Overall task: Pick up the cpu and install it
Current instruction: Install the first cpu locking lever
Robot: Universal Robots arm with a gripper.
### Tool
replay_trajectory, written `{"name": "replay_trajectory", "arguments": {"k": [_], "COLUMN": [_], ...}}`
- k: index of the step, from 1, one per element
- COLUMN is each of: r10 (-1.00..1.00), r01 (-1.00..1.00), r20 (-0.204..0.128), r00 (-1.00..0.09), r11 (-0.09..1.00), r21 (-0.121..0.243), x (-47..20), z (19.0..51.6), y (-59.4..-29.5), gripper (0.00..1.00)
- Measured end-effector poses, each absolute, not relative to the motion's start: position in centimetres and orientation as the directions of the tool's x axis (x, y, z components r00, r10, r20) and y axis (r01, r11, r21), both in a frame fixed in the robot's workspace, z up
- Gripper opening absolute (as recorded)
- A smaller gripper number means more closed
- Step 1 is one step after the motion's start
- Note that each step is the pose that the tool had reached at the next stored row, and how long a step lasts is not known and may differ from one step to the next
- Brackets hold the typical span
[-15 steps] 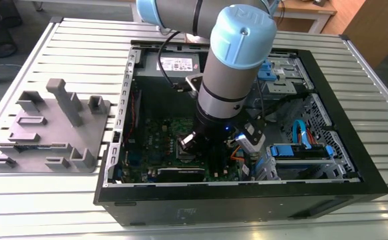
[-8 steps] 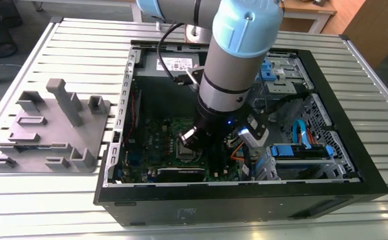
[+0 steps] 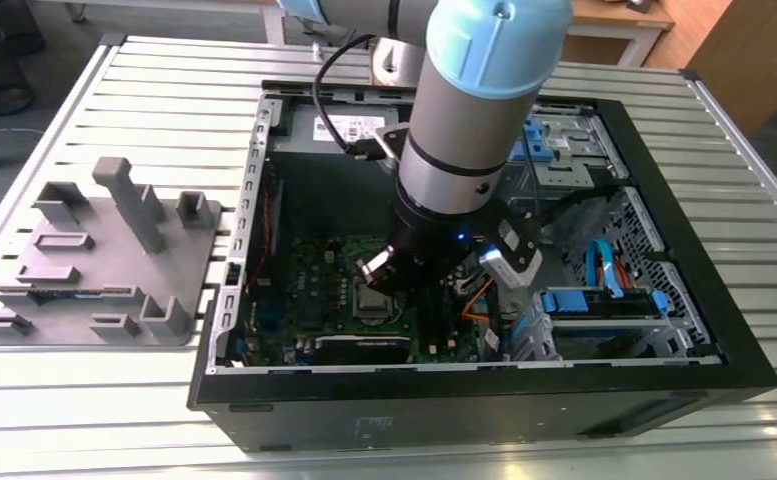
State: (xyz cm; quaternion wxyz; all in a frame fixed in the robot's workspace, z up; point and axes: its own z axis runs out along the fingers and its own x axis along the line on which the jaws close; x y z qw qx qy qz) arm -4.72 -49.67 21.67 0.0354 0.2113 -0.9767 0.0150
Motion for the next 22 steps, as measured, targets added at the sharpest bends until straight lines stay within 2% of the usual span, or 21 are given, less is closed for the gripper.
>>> {"name": "replay_trajectory", "arguments": {"k": [10,22], "r10": [-0.411,-0.411], "r01": [-0.413,-0.413], "r20": [0.072,0.071], "r00": [-0.909,-0.909], "r11": [0.911,0.911], "r21": [-0.013,-0.011], "x": [-7.5,-7.6], "z": [21.8,24.8], "y": [-49.6,-49.2], "gripper": [0.11,0.11]}}
